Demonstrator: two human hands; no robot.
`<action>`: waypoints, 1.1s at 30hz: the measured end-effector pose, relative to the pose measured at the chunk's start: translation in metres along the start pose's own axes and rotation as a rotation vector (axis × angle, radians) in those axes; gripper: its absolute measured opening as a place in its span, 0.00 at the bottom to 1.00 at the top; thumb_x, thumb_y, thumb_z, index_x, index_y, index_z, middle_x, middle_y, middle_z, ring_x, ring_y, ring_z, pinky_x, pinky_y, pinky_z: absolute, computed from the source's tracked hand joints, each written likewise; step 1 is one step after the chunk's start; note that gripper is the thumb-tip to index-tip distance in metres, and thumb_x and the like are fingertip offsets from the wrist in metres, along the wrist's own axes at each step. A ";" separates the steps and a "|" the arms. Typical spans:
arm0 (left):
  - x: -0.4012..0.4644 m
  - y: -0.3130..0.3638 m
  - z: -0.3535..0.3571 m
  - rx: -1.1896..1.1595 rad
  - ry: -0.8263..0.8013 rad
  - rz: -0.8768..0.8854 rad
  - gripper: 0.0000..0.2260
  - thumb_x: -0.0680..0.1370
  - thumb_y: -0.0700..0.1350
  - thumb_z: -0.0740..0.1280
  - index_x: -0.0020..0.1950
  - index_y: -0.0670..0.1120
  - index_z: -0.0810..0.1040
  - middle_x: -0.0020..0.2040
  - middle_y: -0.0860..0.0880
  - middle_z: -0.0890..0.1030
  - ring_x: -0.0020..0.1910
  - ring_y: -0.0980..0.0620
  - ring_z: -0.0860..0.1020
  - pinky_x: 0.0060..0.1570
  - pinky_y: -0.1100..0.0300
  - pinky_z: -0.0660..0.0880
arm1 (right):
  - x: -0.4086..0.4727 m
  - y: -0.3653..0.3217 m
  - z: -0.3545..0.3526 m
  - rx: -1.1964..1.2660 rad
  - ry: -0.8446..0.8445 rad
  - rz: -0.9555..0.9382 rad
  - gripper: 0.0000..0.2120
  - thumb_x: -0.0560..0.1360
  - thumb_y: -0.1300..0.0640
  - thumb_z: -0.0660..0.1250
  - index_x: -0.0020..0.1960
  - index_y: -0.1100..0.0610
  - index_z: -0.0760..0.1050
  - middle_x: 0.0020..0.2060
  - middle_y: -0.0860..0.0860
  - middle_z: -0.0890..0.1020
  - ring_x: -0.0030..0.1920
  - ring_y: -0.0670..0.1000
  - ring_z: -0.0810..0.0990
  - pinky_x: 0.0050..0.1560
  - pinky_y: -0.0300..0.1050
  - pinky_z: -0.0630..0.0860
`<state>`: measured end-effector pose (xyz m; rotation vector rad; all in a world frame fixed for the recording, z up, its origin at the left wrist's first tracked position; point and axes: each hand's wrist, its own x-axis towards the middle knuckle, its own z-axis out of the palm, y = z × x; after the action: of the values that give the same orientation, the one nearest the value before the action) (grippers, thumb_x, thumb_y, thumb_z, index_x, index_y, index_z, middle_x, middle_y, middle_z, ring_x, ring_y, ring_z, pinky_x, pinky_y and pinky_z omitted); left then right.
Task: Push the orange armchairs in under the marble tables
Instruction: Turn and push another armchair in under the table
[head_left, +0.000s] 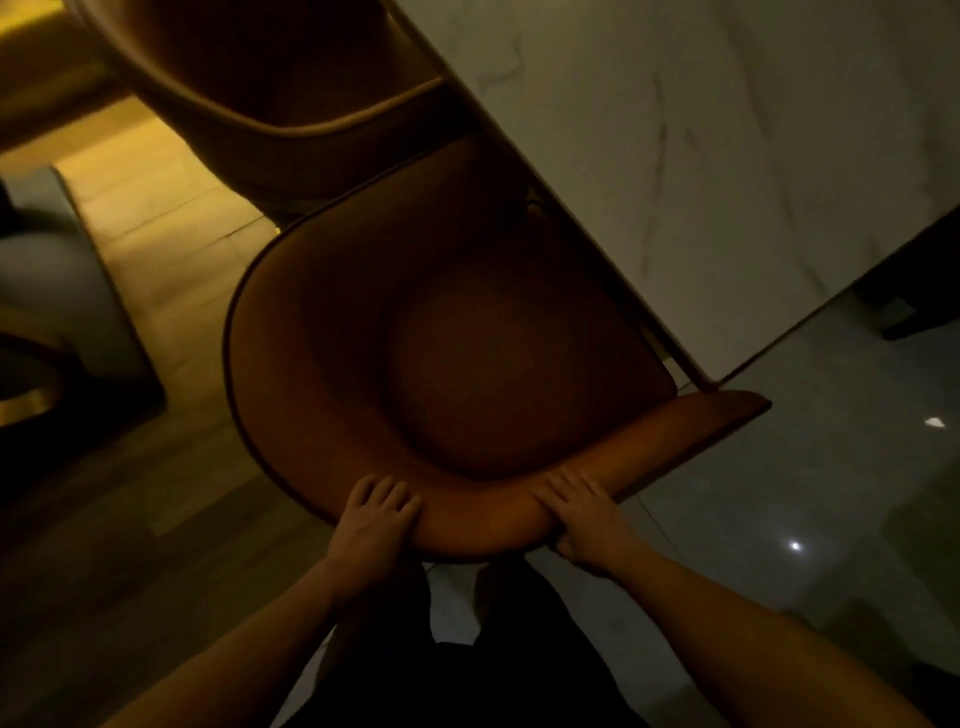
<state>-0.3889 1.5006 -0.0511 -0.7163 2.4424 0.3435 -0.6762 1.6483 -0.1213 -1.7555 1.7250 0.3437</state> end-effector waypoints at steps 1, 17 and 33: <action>-0.004 0.007 0.001 -0.017 0.037 -0.012 0.31 0.62 0.60 0.76 0.62 0.48 0.80 0.59 0.44 0.81 0.61 0.41 0.78 0.67 0.42 0.67 | -0.002 0.003 -0.001 0.005 0.006 0.000 0.38 0.75 0.48 0.67 0.79 0.49 0.53 0.80 0.52 0.54 0.79 0.54 0.49 0.77 0.52 0.40; 0.005 0.049 0.018 -0.054 -0.023 -0.194 0.29 0.76 0.53 0.64 0.77 0.51 0.62 0.74 0.40 0.65 0.75 0.32 0.57 0.66 0.29 0.32 | -0.017 0.037 -0.021 -0.049 -0.034 0.189 0.34 0.78 0.45 0.64 0.79 0.46 0.53 0.80 0.53 0.53 0.79 0.55 0.49 0.76 0.58 0.46; 0.071 0.156 0.020 -0.212 -0.136 -0.547 0.38 0.73 0.58 0.68 0.78 0.46 0.57 0.76 0.42 0.63 0.76 0.36 0.56 0.67 0.28 0.34 | -0.002 0.147 -0.048 -0.196 -0.101 -0.043 0.42 0.75 0.49 0.70 0.79 0.53 0.48 0.77 0.55 0.60 0.77 0.58 0.55 0.76 0.56 0.49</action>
<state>-0.5170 1.6072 -0.0963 -1.3601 1.9979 0.4159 -0.8294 1.6317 -0.1219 -1.8759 1.6250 0.5892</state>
